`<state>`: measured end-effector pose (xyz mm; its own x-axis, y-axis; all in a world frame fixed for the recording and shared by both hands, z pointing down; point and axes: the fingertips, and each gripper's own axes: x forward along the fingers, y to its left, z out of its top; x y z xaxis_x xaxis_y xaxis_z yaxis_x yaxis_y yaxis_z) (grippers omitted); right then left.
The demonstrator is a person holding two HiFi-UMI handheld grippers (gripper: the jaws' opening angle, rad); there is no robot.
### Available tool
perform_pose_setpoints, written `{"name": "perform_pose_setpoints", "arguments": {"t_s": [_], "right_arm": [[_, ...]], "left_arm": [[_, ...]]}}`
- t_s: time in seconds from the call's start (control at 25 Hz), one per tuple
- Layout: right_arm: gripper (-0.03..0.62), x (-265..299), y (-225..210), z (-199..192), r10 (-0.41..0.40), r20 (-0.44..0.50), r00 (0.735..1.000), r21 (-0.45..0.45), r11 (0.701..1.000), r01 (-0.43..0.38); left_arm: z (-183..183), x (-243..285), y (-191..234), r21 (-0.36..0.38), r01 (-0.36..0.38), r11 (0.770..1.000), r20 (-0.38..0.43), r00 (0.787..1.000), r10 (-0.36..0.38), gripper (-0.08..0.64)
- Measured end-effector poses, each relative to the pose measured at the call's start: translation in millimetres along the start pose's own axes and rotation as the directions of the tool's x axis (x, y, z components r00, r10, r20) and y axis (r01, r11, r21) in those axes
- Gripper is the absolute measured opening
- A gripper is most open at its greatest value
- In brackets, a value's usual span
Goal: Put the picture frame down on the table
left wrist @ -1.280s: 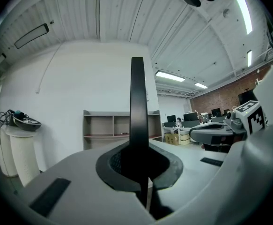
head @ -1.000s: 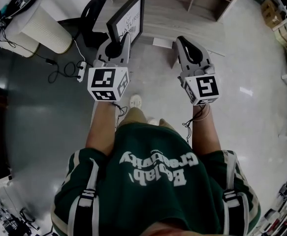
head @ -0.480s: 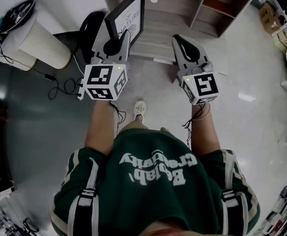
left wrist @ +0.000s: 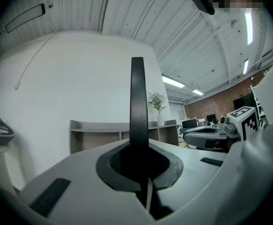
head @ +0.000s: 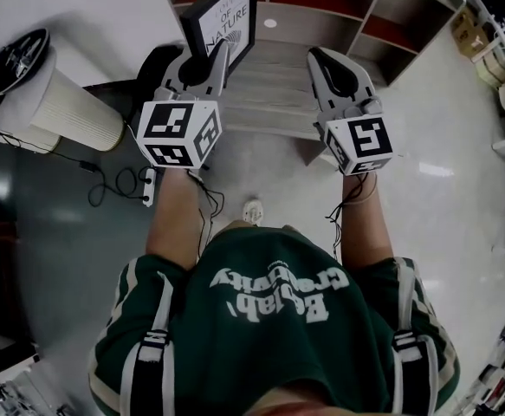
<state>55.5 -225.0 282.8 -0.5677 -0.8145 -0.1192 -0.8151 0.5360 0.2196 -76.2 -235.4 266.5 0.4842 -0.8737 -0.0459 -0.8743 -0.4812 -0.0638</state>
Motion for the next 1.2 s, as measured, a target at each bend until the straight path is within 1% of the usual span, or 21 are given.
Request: {"name": "perform_pose_setpoints", "arguments": {"t_s": [0.2, 0.36, 0.56, 0.68, 0.8, 1.0, 1.2], "right_arm": [[0.038, 32, -9, 15, -0.004, 0.027, 1.000, -0.035, 0.999, 0.005], [0.038, 62, -6, 36, 0.014, 0.075, 0.997, -0.018, 1.000, -0.013], [0.038, 88, -10, 48, 0.004, 0.095, 0.995, -0.039, 0.999, 0.000], [0.040, 100, -14, 57, 0.003, 0.104, 0.995, -0.043, 0.999, 0.001], [0.039, 107, -19, 61, 0.008, 0.087, 0.996, -0.059, 0.998, -0.003], [0.038, 119, -34, 64, 0.026, 0.075, 0.997, -0.060, 0.998, -0.021], [0.038, 139, -58, 72, 0.051, 0.096, 0.994, -0.068, 0.997, -0.044]], "left_arm": [[21, 24, 20, 0.007, 0.035, 0.999, 0.031, 0.999, -0.035, 0.028], [38, 37, 46, 0.025, 0.047, 0.999, 0.051, 0.998, -0.048, 0.028], [47, 51, 64, 0.022, 0.071, 0.997, 0.052, 0.996, -0.072, 0.028], [53, 60, 73, 0.006, 0.076, 0.997, 0.058, 0.995, -0.076, 0.028], [61, 68, 78, -0.003, 0.077, 0.997, 0.072, 0.994, -0.076, 0.028], [77, 81, 83, 0.009, 0.074, 0.997, 0.079, 0.994, -0.074, 0.028], [95, 104, 92, 0.011, 0.056, 0.998, 0.089, 0.994, -0.057, 0.028]]}}
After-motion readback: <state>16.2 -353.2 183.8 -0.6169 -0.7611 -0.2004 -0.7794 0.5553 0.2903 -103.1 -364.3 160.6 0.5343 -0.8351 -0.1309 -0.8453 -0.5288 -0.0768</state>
